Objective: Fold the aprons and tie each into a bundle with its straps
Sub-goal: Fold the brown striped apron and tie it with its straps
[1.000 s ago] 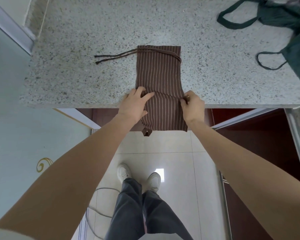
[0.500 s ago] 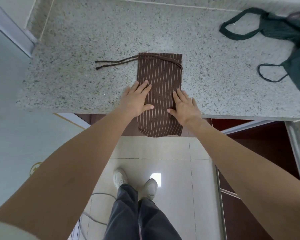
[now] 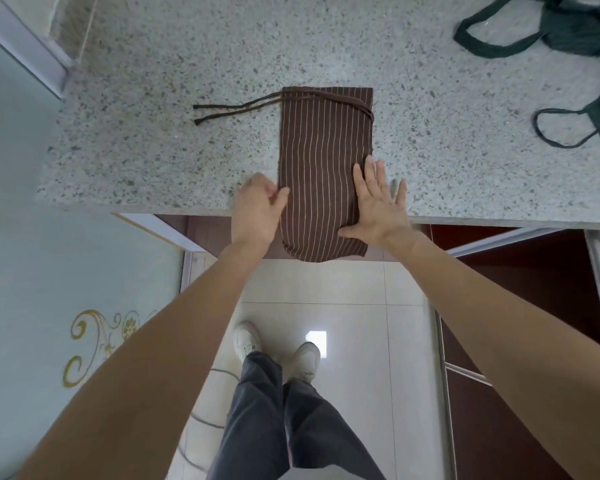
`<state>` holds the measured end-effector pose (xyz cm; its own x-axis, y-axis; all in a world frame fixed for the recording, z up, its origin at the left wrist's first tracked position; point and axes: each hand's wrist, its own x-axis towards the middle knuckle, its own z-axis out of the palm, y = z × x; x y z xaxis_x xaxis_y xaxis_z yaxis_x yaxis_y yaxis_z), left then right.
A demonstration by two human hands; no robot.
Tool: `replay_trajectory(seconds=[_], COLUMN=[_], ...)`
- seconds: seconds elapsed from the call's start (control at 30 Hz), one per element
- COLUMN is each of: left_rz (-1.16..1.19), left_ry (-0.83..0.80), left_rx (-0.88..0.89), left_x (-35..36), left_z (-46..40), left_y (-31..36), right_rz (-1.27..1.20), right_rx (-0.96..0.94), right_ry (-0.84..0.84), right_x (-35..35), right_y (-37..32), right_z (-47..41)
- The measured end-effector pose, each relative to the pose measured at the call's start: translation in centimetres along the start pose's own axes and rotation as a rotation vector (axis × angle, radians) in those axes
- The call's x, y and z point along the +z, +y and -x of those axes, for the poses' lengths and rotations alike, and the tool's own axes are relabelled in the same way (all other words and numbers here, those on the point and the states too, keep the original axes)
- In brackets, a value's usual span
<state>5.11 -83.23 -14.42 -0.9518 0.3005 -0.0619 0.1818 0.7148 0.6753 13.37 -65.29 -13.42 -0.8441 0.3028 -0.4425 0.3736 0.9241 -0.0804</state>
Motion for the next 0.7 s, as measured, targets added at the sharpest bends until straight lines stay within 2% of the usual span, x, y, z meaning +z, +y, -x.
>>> replay_trajectory(seconds=[0.07, 0.13, 0.27, 0.33, 0.43, 0.6, 0.7], left_rz=[0.006, 0.008, 0.37, 0.49, 0.529, 0.418, 0.343], left_ry=[-0.072, -0.226, -0.493, -0.538, -0.559, -0.665, -0.66], left_rx=[-0.102, -0.217, -0.367, -0.351, -0.334, -0.203, -0.164], left_x=[0.1, 0.7, 1.6, 1.7, 1.8, 0.6, 0.0], left_z=[1.1, 1.9, 2.8, 3.3, 3.7, 5.2, 5.7], left_y=[-0.8, -1.8, -2.3, -2.3, -3.0, -2.9, -2.7], right_rz=[-0.059, -0.085, -0.138, -0.122, -0.086, -0.078, -0.084], right_rx=[-0.113, -0.188, -0.163, -0.156, -0.155, -0.126, -0.114], right_ry=[0.08, 0.045, -0.026, -0.031, -0.052, -0.086, -0.092], right_x=[0.7, 1.5, 2.1, 1.8, 1.5, 1.0, 0.8], right_y=[0.2, -0.1, -0.4, -0.6, -0.6, -1.0, -1.2], right_z=[1.0, 2.0, 2.2, 1.8, 1.6, 1.6, 1.7])
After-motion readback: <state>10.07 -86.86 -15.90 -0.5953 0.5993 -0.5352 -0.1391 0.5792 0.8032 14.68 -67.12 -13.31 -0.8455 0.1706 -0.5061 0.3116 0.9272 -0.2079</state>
